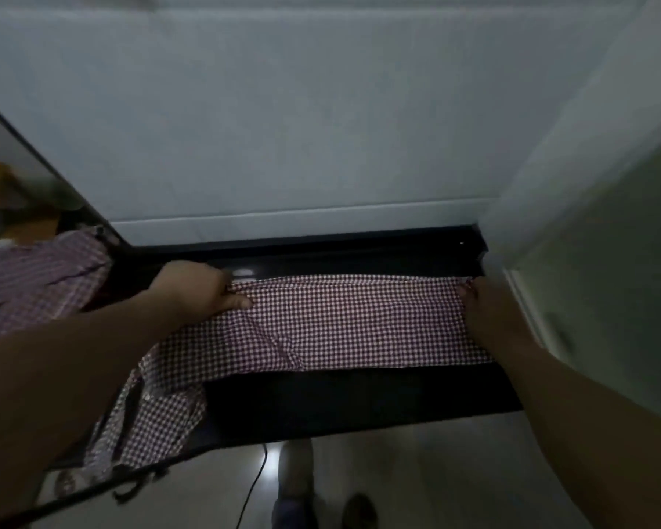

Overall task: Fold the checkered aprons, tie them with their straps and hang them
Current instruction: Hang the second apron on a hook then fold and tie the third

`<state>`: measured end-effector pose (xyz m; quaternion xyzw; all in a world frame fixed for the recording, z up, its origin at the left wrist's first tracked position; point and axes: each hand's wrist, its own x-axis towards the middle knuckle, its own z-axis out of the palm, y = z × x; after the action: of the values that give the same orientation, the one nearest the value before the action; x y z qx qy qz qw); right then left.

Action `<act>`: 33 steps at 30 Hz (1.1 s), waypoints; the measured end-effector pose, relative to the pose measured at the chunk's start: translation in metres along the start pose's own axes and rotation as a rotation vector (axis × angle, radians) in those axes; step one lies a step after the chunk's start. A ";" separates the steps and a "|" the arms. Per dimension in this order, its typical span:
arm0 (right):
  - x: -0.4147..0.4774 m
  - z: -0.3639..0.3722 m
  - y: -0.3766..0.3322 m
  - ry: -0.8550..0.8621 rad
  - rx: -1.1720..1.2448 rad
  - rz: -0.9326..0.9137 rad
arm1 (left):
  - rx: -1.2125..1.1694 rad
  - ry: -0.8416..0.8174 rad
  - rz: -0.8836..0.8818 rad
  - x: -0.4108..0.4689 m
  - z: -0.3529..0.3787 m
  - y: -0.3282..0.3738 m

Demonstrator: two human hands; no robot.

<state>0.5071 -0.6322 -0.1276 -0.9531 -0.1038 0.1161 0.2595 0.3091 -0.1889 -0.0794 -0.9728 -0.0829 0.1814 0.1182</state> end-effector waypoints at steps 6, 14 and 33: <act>0.040 0.021 0.023 0.007 -0.271 -0.076 | -0.057 0.239 0.202 0.045 0.079 0.003; 0.026 0.049 -0.005 0.386 -0.460 -0.128 | -0.268 0.435 0.140 0.042 0.041 0.078; -0.005 0.094 -0.018 -0.194 -0.470 -0.286 | -0.360 0.202 0.080 -0.008 0.085 0.139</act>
<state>0.4744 -0.5739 -0.1958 -0.9472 -0.2855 0.1416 0.0341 0.2864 -0.3067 -0.1902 -0.9939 -0.0632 0.0697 -0.0572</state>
